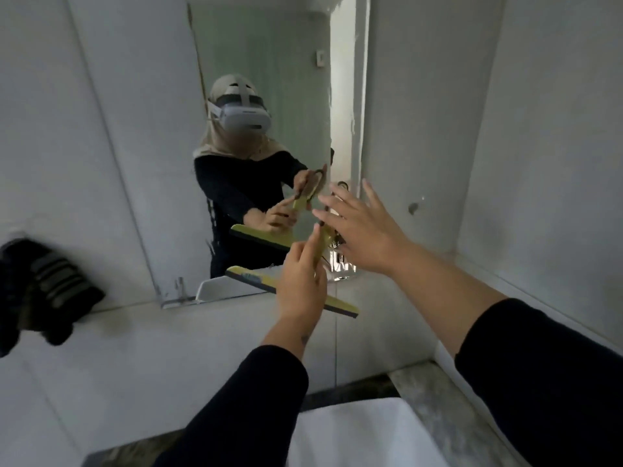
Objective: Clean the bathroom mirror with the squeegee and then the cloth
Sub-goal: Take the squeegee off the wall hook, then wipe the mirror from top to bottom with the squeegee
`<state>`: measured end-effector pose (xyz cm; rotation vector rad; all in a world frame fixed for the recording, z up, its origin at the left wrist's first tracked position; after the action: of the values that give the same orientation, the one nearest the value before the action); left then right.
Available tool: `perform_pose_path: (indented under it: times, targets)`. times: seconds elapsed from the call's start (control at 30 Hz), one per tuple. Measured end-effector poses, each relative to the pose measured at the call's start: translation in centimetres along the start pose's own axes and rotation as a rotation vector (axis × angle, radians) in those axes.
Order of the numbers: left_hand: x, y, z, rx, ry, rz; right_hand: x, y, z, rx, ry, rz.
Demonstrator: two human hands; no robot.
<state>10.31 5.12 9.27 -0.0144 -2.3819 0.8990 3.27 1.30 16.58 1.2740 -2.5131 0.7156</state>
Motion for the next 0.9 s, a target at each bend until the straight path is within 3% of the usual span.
perform_pose_path:
  times: [0.23,0.5,0.73,0.9]
  targets:
    - [0.6,0.1,-9.9,0.135,-0.069,0.059,-4.2,-2.2,-9.4,0.339,0.061,-0.124]
    - [2.1,-1.5,-18.6,0.309,-0.254,0.161,-5.4,-5.0,-15.4,0.364,0.010,-0.249]
    - [3.6,-4.6,-25.0,0.532,-0.320,0.181,-2.1,-8.2,-21.3,0.515,-0.021,-0.107]
    - [2.6,-6.9,-27.7,0.619,-0.317,0.056,1.0,-11.4,-27.2,0.573,-0.093,0.042]
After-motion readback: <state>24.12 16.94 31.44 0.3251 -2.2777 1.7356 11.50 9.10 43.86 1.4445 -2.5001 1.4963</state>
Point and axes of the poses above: each hand's wrist, its own y-axis away from the middle knuckle, its own z-axis out of the palm, x = y × z, the point moved 10 cm from there along -y, towards the middle knuckle, and after that the axes turned 14 degrees about -x, right-handed, at the moved point
